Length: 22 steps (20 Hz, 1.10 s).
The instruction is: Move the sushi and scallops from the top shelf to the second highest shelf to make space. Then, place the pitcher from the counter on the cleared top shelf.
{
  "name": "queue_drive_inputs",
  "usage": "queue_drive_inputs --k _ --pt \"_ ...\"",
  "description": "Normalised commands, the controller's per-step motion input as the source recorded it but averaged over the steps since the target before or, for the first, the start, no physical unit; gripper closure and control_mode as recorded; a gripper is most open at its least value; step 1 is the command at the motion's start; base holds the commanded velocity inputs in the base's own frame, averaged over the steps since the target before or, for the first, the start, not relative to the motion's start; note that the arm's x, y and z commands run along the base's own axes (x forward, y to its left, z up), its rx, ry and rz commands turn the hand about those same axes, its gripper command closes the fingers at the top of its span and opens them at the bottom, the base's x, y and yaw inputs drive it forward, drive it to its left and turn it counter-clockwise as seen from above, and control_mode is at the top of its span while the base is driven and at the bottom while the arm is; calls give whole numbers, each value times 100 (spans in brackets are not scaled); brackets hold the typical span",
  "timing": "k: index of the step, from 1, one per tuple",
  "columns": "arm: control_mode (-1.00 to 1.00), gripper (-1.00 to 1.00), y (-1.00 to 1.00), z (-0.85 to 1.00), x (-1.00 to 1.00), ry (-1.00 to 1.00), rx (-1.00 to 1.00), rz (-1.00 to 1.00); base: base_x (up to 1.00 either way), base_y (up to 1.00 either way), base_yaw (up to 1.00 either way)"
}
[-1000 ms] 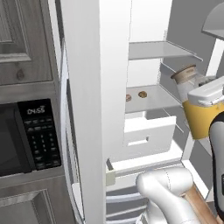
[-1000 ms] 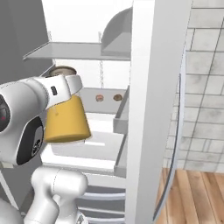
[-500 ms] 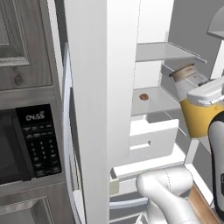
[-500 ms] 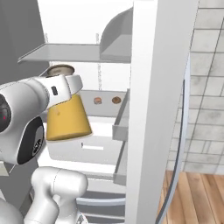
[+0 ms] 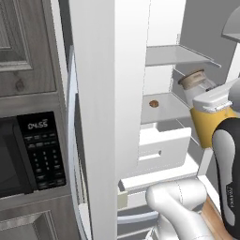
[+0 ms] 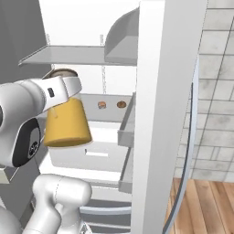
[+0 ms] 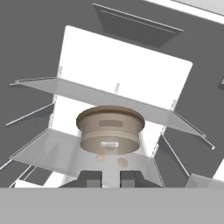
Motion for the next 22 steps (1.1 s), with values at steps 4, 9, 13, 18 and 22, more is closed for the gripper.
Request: queue_drive_inputs --k 4,9,13,18,22 --pt "-100 100 0 0 0 -3 0 0 0 0 0" --pt "-100 100 7 0 0 -28 0 12 0 0 0" --pt "-100 100 7 1 0 -35 0 23 0 0 0" --pt "-100 100 13 15 0 -24 1 22 0 0 0" --pt "-100 100 32 17 0 -12 1 15 0 0 0"
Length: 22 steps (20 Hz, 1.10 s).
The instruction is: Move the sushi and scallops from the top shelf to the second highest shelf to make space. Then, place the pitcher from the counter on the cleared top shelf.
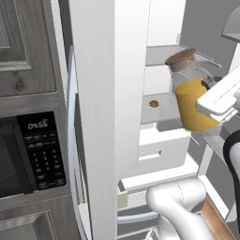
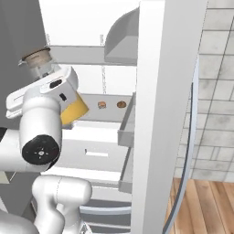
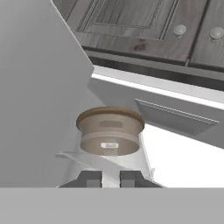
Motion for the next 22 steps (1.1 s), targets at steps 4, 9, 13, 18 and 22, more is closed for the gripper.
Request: queue_drive_inputs --k 4,9,13,18,22 --pt "-100 100 43 3 0 -5 0 9 0 0 0" --pt "-100 100 34 5 0 -1 0 3 0 0 0" --pt "-100 100 1 14 0 0 2 5 0 0 0" --pt "-100 100 0 10 0 0 6 16 0 0 0" --pt "-100 100 0 0 5 -2 8 23 0 0 0"
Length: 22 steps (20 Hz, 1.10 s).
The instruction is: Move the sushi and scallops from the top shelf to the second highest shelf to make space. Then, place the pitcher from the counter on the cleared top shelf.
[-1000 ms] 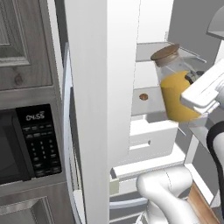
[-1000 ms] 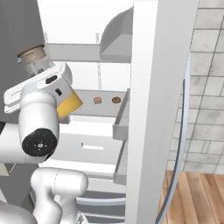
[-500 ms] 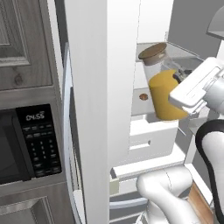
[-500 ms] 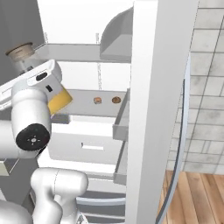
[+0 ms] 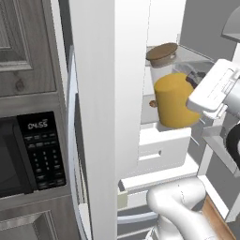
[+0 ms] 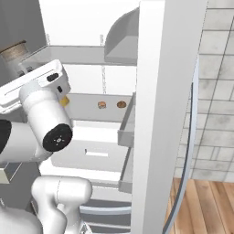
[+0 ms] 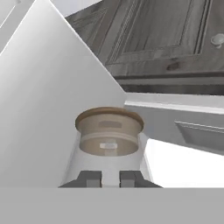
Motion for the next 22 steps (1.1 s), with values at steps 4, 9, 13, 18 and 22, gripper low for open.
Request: queue_drive_inputs --k 4,9,13,18,22 --pt "-100 100 0 0 21 -11 11 21 0 0 0" --pt "-100 100 15 0 16 -14 10 4 0 0 0" --pt "-100 100 24 0 16 -7 6 0 0 0 0" --pt "-100 100 18 7 6 0 2 0 0 0 0" --pt "-100 100 5 18 4 0 2 0 0 0 0"
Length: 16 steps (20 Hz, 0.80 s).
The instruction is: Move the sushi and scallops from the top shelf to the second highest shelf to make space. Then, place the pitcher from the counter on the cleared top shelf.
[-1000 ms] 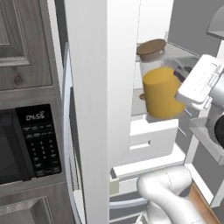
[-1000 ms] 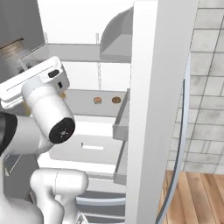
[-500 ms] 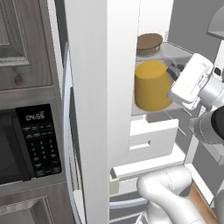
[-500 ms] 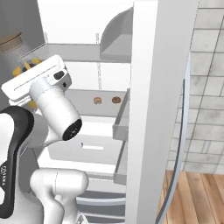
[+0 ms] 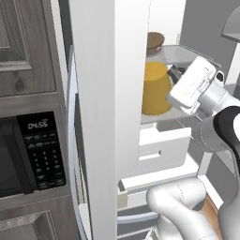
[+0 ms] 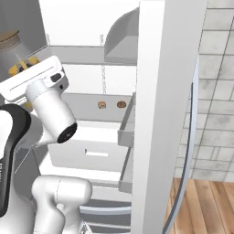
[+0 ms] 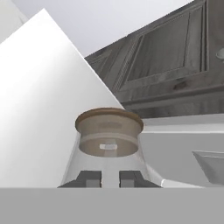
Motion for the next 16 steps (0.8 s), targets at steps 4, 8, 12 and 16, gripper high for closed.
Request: queue_drive_inputs --k 4,8,12,16 --pt "-100 100 0 20 9 0 6 0 0 0 0" --pt "-100 100 -1 13 11 -3 9 0 0 0 0" --pt "-100 100 -11 0 19 -9 11 0 0 0 0" --pt "-100 100 -5 0 31 -12 10 0 0 0 0"
